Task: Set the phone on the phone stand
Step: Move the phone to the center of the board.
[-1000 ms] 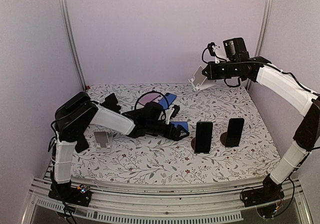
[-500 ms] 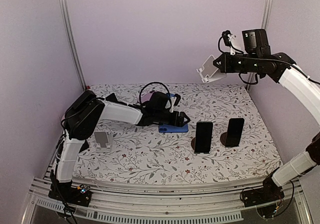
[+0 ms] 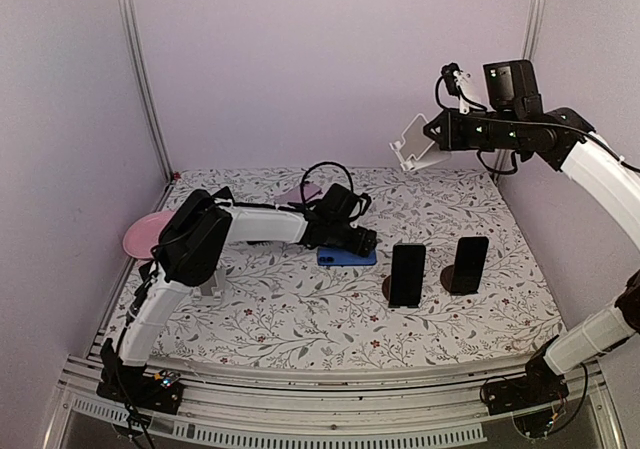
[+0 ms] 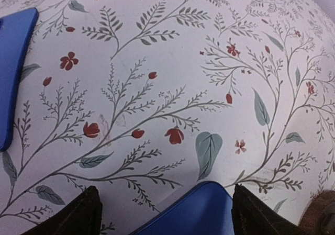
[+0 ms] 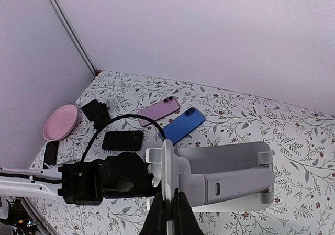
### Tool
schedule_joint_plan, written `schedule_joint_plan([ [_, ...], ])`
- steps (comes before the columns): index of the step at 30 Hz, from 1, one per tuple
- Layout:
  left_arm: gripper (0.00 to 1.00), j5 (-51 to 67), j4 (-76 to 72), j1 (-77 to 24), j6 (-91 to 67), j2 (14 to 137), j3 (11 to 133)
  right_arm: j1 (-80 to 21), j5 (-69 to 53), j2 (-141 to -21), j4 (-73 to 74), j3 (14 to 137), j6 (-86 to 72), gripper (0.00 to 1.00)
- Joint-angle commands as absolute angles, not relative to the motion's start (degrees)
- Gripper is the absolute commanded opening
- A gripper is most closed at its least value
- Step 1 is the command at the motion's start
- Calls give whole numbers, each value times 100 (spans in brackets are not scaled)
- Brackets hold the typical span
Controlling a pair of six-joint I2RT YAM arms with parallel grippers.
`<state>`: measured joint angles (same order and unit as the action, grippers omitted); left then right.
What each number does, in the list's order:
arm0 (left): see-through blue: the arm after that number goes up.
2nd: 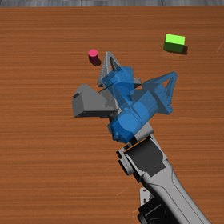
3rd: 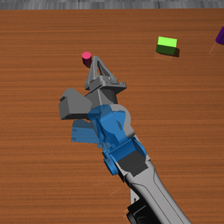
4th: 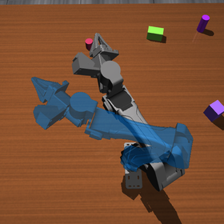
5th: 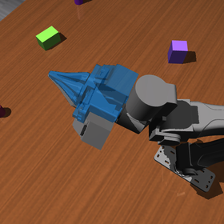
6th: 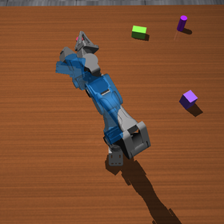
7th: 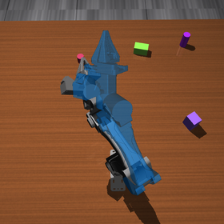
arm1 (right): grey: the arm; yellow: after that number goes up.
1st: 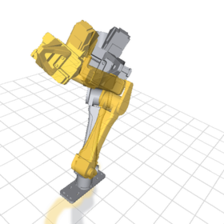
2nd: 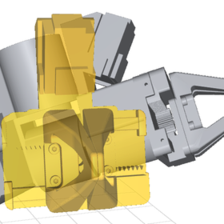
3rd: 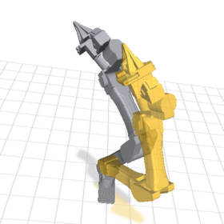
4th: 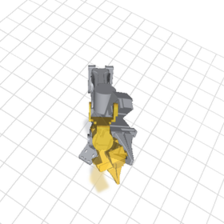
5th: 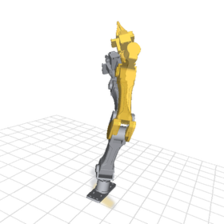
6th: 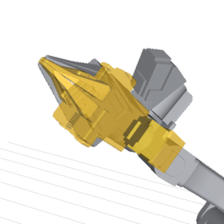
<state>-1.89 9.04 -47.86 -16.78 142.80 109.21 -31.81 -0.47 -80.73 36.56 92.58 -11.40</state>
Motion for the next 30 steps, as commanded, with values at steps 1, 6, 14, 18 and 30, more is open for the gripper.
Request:
schedule_joint_plan([
  [1, 88, -277, 1398, -4915, -1280, 14522, 11259, -3233, 94, -7740, 3524, 9240, -1208, 3],
  [6, 89, -620, 1893, -5050, -1040, 14868, 11879, -3276, 136, -7675, 3540, 9203, -1239, 2],
  [14, 90, -1552, 2778, -5161, -879, 15232, 12337, -3321, 158, -7597, 3569, 9158, -1262, 2],
  [18, 91, -1893, 3080, -5158, -945, 15031, 11935, -3322, 158, -7554, 3556, 9116, -1276, 2],
  [30, 93, -1978, 2114, -4691, -1163, 13225, 8692, -3348, 136, -7536, 3495, 8975, -1280, 2],
])
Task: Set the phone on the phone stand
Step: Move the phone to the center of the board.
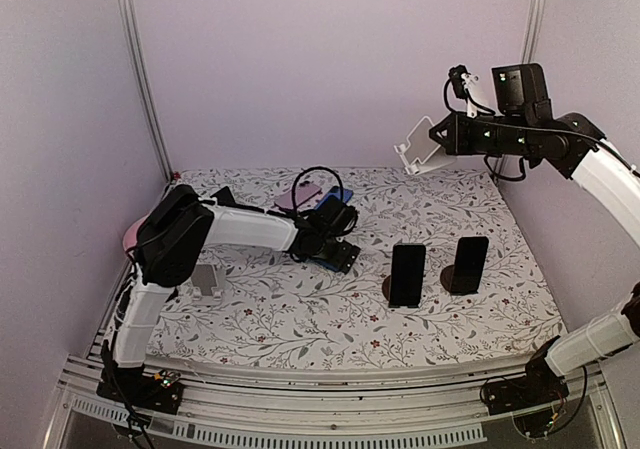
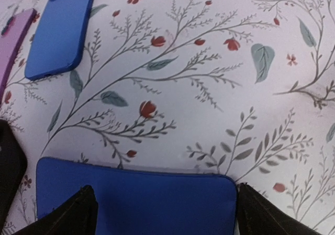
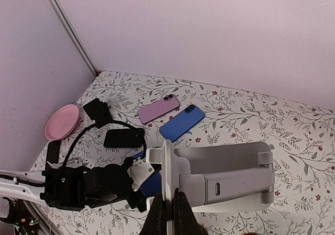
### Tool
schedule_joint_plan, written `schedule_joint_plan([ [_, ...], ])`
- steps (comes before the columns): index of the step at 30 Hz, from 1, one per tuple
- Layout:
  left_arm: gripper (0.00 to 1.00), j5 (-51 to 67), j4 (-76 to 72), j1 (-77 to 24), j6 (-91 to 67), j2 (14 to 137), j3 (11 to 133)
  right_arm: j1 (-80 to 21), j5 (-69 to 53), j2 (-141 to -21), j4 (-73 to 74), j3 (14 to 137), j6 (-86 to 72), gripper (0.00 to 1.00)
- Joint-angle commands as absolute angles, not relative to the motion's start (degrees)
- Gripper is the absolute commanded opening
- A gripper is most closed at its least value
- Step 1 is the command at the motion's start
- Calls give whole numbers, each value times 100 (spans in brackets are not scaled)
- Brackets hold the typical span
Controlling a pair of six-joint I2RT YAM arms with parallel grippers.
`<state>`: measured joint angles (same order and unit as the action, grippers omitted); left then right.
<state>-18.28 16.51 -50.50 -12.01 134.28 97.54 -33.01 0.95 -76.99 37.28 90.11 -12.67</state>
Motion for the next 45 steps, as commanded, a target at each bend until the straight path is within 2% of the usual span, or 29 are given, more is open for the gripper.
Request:
schedule_joint_plan([
  [1, 93, -1959, 2022, -4572, -1195, 13082, 8467, -3367, 102, -7552, 3486, 8974, -1282, 2],
  [7, 93, -1751, 1649, -4219, -1294, 12450, 7470, -3635, -118, -7823, 3393, 8974, -1111, 2],
  [17, 92, -1644, 1359, -4104, -1630, 11534, 6207, -4136, -1298, -8619, 3130, 9026, -254, 3],
  [27, 92, -1068, 1167, -4166, -1742, 9937, 5637, -4412, -2172, -9533, 3032, 9113, 770, 3],
  [37, 92, -582, -579, -4682, -1821, 7959, 4137, -4477, -2468, -10267, 3232, 9123, 1353, 3],
  [45, 90, -153, -1506, -4961, -1784, 7918, 3804, -4548, -2574, -10874, 3322, 9218, 1736, 3],
])
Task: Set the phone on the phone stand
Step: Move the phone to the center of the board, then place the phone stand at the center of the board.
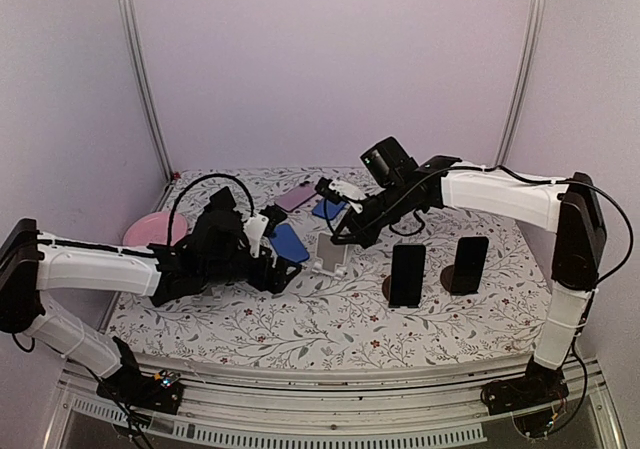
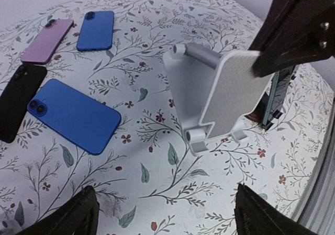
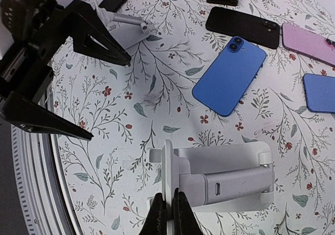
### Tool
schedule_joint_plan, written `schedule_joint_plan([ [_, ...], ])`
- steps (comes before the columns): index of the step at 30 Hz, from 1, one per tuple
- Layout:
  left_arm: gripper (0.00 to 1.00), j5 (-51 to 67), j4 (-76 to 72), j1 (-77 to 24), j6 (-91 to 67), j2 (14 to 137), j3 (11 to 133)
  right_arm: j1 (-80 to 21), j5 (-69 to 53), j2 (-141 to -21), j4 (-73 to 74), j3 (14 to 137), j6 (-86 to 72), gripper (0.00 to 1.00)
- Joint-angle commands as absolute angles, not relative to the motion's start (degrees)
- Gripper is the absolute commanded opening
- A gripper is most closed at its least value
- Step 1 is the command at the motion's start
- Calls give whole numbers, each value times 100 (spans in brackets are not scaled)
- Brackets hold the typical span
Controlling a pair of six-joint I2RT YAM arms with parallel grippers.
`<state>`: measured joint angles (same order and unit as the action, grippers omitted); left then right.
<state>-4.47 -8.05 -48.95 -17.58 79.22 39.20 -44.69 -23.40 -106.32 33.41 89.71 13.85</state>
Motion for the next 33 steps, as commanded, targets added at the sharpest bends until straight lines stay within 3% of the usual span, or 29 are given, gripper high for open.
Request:
schedule_joint_plan([
  [1, 89, -117, -1526, -4959, -1815, 7933, 3802, -4544, -2575, -10955, 3401, 9228, 1802, 3],
  [12, 88, 26, -1550, -4957, -1862, 8225, 3838, -4544, -2774, -11340, 3739, 9053, 2144, 5],
  [15, 88, 89, -1564, -4958, -1884, 8341, 3868, -4544, -2654, -11395, 3760, 9026, 2145, 17],
  [19, 89, 122, -1585, -4957, -1928, 8448, 3876, -4544, -2543, -11389, 3817, 9022, 2115, 41],
  [26, 86, 283, -1787, -4981, -1977, 8728, 3822, -4567, -2108, -11101, 3707, 9018, 1900, 60],
  [30, 76, 282, -1925, -4984, -2006, 9042, 3782, -4599, -1680, -10596, 3413, 8959, 1673, 67],
  [33, 61, 27, -1880, -4990, -2098, 9298, 3861, -4634, -1348, -10242, 3202, 8952, 1433, 70],
])
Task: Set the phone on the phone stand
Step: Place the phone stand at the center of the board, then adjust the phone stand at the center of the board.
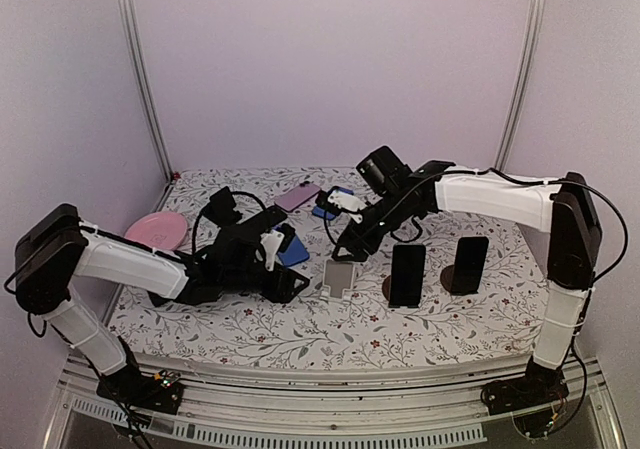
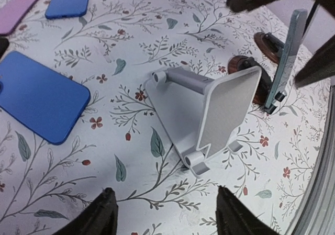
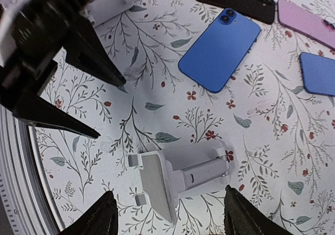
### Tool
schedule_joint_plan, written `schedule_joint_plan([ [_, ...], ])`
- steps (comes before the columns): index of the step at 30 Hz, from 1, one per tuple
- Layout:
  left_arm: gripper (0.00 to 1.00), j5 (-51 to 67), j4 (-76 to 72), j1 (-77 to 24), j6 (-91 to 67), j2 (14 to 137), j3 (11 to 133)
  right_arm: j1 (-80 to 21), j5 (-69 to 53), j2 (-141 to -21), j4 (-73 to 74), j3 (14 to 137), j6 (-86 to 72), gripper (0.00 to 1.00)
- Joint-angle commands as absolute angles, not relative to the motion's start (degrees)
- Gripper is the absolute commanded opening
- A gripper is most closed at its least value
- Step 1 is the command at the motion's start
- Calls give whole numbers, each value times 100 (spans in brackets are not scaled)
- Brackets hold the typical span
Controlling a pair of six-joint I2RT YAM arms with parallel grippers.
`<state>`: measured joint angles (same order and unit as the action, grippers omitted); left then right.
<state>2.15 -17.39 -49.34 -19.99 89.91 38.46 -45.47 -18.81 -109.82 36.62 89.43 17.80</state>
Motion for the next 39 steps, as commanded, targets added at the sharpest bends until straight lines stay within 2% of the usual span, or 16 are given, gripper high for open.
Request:
schedule_joint_plan([
  [1, 58, -91, -1824, -4984, -2138, 9387, 3911, -4650, -1201, -10102, 3127, 8934, 1328, 73],
  [4, 51, -259, -1763, -4985, -2169, 9702, 4102, -4779, -820, -9732, 2920, 8860, 1034, 82],
  [7, 40, -280, -1653, -5022, -2138, 10071, 4389, -4910, -509, -9387, 2745, 8782, 724, 87],
  [13, 33, -609, -1076, -5187, -2053, 10570, 5078, -4961, 121, -8531, 2434, 8566, -193, 96],
  [24, 26, -907, -333, -5401, -2307, 11001, 5646, -4959, 229, -7298, 2159, 8132, -829, 99],
  [39, 25, -776, -220, -5777, -2221, 11076, 5861, -4959, 382, -7111, 2232, 8038, -835, 100],
])
